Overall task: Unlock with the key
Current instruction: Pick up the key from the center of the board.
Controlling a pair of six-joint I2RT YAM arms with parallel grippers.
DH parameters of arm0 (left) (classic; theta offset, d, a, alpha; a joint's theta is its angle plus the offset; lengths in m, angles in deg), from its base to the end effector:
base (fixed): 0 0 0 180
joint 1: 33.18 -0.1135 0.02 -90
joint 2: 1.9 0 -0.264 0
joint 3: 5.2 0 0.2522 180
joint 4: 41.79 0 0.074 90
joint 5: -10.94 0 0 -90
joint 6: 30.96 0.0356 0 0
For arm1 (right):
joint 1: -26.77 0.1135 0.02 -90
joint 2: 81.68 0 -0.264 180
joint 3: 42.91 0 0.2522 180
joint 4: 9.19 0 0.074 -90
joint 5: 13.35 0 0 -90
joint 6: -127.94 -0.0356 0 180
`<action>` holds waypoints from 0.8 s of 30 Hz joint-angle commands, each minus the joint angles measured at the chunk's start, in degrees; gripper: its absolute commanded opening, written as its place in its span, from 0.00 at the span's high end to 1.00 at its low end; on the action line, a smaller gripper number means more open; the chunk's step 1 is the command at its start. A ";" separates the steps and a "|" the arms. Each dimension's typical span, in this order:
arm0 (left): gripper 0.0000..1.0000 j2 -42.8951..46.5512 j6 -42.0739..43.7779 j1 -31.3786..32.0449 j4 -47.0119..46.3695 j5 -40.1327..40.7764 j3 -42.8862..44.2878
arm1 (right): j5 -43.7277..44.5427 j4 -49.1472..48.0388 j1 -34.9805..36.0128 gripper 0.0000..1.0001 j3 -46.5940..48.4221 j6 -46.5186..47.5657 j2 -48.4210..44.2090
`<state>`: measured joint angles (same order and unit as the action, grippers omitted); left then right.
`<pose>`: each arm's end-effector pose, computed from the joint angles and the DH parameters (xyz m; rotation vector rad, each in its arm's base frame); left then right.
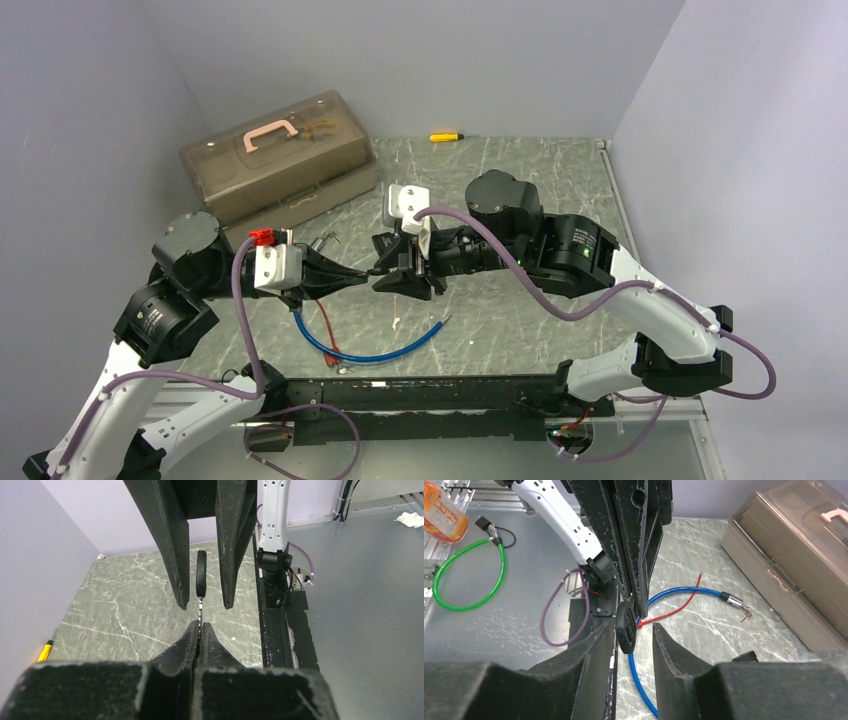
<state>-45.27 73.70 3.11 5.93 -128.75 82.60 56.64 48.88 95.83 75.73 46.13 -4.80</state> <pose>0.0686 -0.0841 0.4658 1.2857 1.1141 -0.9851 0.0784 0.2391 0.5084 -1.4248 1.3685 1.0413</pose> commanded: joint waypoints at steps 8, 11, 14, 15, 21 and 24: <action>1.00 -0.29 1.43 -0.23 0.03 -0.41 1.22 | 0.23 0.56 0.27 0.61 3.74 2.70 -1.11; 1.00 -0.45 1.35 -0.26 -0.12 -0.49 1.14 | 0.41 0.19 0.27 0.62 3.75 3.10 -1.14; 1.00 -0.45 1.20 -0.31 -0.22 -0.62 0.94 | 0.59 -0.81 0.29 0.64 3.39 3.33 -1.61; 1.00 -0.48 1.18 -0.31 -0.33 -0.66 0.96 | 0.74 -1.36 0.29 0.65 3.14 3.37 -1.90; 1.00 -0.74 1.17 -0.36 -0.38 -0.85 1.02 | 0.82 -4.46 0.29 0.74 1.09 3.74 -3.49; 1.00 -0.80 1.13 -0.36 -0.38 -0.92 1.04 | 0.82 -6.19 0.32 0.79 -0.57 3.94 -4.52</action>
<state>-45.75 74.62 3.00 6.91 -128.73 82.60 56.90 48.07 95.87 76.30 49.02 -6.57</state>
